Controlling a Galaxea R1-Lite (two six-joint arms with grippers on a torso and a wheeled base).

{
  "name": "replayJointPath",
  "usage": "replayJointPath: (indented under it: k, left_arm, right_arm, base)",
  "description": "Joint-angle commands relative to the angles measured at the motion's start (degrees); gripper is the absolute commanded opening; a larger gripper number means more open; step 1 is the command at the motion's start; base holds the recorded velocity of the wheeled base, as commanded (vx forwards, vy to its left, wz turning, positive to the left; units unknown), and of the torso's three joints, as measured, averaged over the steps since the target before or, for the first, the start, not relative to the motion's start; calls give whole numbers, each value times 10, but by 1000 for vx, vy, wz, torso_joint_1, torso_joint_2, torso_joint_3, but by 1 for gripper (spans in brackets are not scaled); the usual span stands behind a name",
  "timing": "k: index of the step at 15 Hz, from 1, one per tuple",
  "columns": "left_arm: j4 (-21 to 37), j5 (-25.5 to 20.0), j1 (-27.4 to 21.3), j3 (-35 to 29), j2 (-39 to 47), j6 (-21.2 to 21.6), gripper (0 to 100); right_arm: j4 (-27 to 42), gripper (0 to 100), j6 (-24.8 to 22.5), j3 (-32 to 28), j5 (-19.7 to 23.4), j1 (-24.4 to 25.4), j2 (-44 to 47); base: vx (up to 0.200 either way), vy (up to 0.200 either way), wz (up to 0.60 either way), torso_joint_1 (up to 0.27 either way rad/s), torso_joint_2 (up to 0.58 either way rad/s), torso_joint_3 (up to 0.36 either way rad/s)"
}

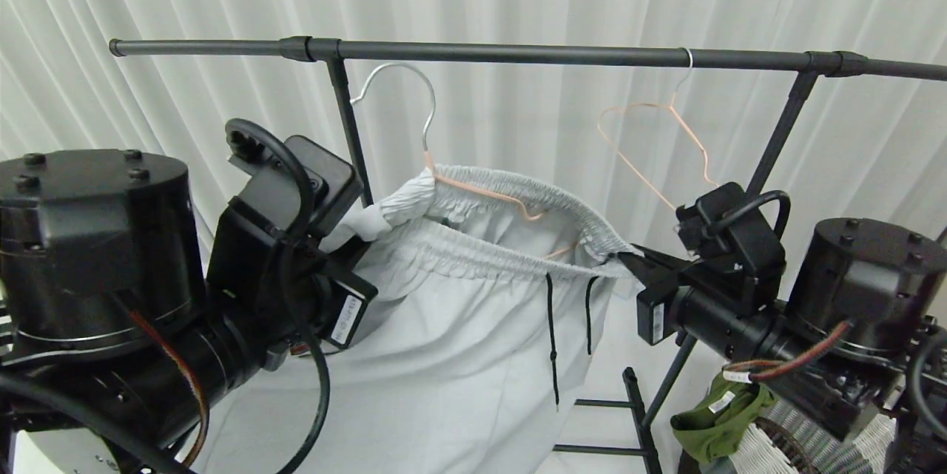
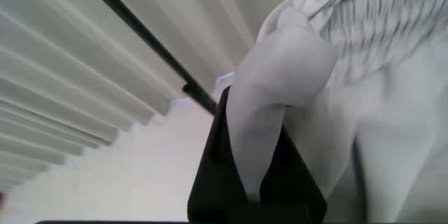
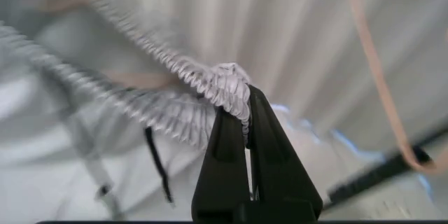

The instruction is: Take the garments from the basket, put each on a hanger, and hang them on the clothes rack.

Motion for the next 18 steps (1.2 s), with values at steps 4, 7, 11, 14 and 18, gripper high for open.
replayJointPath:
  k: [4, 7, 11, 14, 18]
  left_arm:
    - [-1, 22, -66, -26, 27, -65, 0]
    - [-27, 20, -66, -23, 25, -59, 0]
    - [-32, -34, -68, -4, 12, -47, 0]
    - [-32, -157, -39, 28, -9, 5, 0]
    - [-75, -290, 13, 54, -17, 55, 0]
  right_arm:
    - [1, 0, -36, 9, 8, 91, -9]
    - [1, 100, -36, 46, 5, 88, -32]
    - [61, 100, -41, 84, 23, 25, -112]
    - [219, 100, -71, 54, 140, -57, -202]
    - [392, 100, -92, -53, 241, -82, -238]
  base:
    - [0, 0, 0, 0, 0, 0]
    - [0, 0, 0, 0, 0, 0]
    - [0, 0, 0, 0, 0, 0]
    - [0, 0, 0, 0, 0, 0]
    - [0, 0, 0, 0, 0, 0]
